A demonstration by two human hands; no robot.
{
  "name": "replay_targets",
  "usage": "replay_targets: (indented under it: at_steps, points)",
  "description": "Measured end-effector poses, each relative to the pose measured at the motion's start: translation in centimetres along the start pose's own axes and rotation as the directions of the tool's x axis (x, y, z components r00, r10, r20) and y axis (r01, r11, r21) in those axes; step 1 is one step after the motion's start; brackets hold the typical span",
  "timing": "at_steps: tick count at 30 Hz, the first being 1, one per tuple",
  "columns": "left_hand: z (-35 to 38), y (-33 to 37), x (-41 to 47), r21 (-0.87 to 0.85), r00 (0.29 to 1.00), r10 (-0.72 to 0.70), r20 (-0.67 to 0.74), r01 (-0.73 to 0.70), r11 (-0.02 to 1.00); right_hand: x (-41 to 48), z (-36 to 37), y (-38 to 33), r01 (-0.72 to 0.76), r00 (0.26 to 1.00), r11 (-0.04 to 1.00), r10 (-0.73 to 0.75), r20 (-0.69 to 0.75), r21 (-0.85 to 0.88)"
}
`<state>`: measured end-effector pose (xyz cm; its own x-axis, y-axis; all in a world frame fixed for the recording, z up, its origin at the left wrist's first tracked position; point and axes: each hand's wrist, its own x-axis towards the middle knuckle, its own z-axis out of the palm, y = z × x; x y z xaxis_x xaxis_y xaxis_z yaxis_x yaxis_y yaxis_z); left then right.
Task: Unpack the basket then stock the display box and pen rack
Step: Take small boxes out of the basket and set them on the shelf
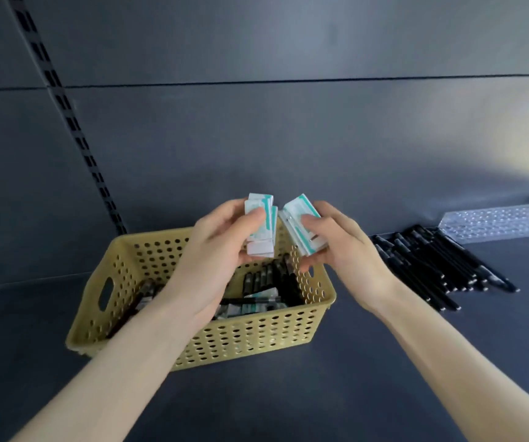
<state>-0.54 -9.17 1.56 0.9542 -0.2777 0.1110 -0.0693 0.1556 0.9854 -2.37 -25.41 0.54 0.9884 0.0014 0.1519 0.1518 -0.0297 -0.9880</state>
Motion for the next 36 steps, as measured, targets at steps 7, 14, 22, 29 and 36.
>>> replay_targets:
  at_steps: [7, 14, 22, 29, 36]
  points:
    - [10.5, -2.8, -2.9, 0.03, 0.995, 0.066, 0.072, -0.069, 0.997, -7.7, -8.2, 1.8, 0.116, 0.95, 0.988, -0.079, -0.303, 0.105]
    - [28.7, -9.3, -7.7, -0.034, 0.988, 0.029, 0.15, -0.024, 0.999, -19.4, -22.2, 4.2, 0.062, 0.869, 0.998, -0.066, -0.491, -0.025]
    - [46.5, -12.7, -9.7, -0.071, 0.965, -0.029, 0.262, 0.05, 0.996, -28.0, -37.2, 4.9, 0.011, 0.766, 0.998, -0.048, -0.641, -0.063]
    - [56.1, -15.2, -4.7, -0.084, 0.963, -0.022, 0.269, 0.046, 0.995, -26.4, -48.3, 6.4, -0.01, 0.762, 0.995, -0.06, -0.645, -0.104]
    - [65.9, -18.6, 1.9, -0.158, 0.97, -0.127, 0.207, 0.161, 0.974, -22.5, -59.8, 8.0, -0.07, 0.772, 0.989, -0.029, -0.635, -0.131]
